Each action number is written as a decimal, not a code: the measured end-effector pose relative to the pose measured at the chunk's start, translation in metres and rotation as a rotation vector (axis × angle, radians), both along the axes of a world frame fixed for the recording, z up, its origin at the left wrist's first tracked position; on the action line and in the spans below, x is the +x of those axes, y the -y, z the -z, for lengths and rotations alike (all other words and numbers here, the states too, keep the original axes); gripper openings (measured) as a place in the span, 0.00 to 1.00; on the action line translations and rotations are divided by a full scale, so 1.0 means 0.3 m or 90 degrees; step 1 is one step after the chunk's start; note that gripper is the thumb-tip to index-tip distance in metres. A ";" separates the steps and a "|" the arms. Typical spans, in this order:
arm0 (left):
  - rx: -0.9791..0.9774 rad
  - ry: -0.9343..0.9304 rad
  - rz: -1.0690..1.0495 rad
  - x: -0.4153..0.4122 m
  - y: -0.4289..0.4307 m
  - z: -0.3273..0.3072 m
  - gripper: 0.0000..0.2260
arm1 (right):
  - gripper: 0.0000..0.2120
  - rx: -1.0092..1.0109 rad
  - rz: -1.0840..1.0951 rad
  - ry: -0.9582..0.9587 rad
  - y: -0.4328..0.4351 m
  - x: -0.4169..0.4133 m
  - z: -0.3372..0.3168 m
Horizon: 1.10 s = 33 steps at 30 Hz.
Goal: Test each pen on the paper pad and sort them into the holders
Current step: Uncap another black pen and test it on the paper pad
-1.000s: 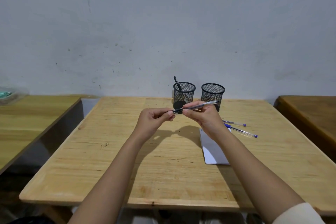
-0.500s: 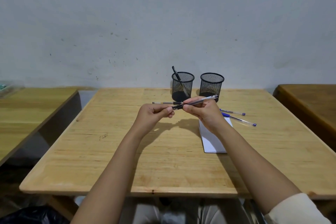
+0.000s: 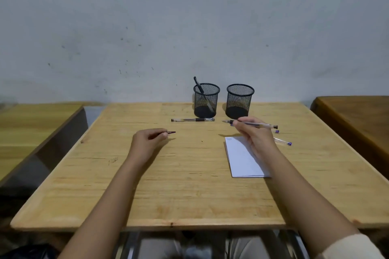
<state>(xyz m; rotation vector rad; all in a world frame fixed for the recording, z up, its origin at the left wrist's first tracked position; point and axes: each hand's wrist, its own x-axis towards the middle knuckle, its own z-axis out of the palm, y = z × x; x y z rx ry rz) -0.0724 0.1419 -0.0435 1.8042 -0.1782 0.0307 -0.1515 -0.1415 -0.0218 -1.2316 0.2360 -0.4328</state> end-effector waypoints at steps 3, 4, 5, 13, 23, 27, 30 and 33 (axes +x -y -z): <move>0.095 0.046 -0.003 0.003 -0.001 0.011 0.09 | 0.07 0.064 -0.010 0.019 -0.001 -0.003 -0.006; 0.118 0.059 -0.001 0.005 0.000 0.016 0.10 | 0.07 0.065 -0.012 0.025 -0.001 -0.004 -0.011; 0.139 0.072 0.001 0.003 -0.001 0.019 0.10 | 0.06 0.062 -0.013 0.030 -0.002 -0.004 -0.017; 0.206 0.120 0.007 0.002 0.008 0.031 0.10 | 0.09 -0.029 -0.019 0.008 0.009 0.010 -0.038; 0.271 0.147 -0.053 -0.024 0.042 0.009 0.11 | 0.05 -0.001 0.008 0.001 0.007 0.014 -0.059; 0.214 0.122 -0.007 -0.083 0.169 -0.026 0.16 | 0.04 -0.020 -0.014 0.001 0.022 0.011 -0.054; 0.132 0.010 0.200 -0.166 0.302 -0.019 0.22 | 0.06 -0.079 -0.011 -0.025 0.023 0.012 -0.043; 0.256 0.128 0.339 -0.202 0.394 -0.002 0.23 | 0.07 -0.105 0.006 -0.051 0.022 0.020 -0.022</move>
